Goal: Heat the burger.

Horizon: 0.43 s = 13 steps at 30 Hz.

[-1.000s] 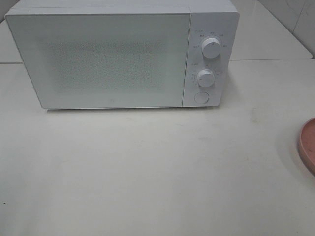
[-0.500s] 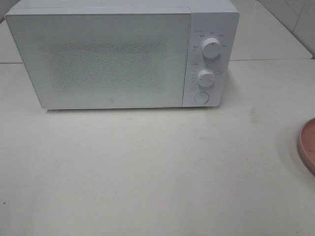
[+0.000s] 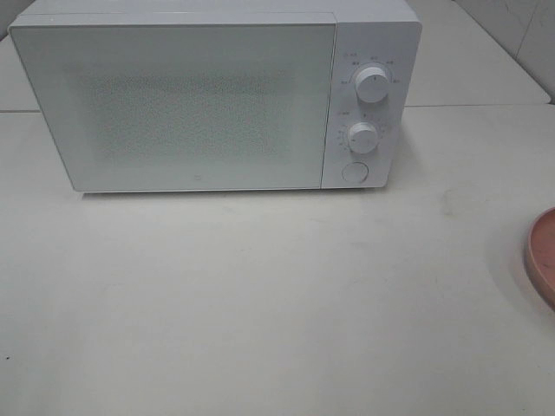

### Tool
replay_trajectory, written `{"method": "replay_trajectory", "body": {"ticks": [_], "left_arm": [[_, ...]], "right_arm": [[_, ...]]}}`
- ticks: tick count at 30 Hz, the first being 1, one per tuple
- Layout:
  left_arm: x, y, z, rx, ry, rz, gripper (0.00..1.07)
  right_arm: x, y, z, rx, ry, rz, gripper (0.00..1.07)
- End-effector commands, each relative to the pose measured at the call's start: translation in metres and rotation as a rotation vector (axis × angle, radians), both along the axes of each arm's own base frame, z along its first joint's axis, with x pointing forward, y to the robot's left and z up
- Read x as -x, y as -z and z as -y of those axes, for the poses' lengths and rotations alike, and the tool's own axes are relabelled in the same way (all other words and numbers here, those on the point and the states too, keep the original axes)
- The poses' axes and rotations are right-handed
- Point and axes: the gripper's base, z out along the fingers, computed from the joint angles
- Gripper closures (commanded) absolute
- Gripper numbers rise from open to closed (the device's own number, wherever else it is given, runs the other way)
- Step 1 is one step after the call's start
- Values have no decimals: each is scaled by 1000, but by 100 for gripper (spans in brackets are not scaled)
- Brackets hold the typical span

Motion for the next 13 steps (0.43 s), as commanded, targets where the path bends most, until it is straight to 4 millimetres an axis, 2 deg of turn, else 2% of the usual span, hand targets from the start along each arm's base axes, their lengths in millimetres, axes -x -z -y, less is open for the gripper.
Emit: {"method": "replay_trajectory", "body": {"ticks": [1, 13], "left_arm": [[3, 0, 1, 13, 0, 32, 6], [3, 0, 1, 13, 0, 32, 6]], "right_arm": [[2, 0, 0, 9, -4, 18, 32], [2, 0, 0, 9, -4, 18, 32]]}}
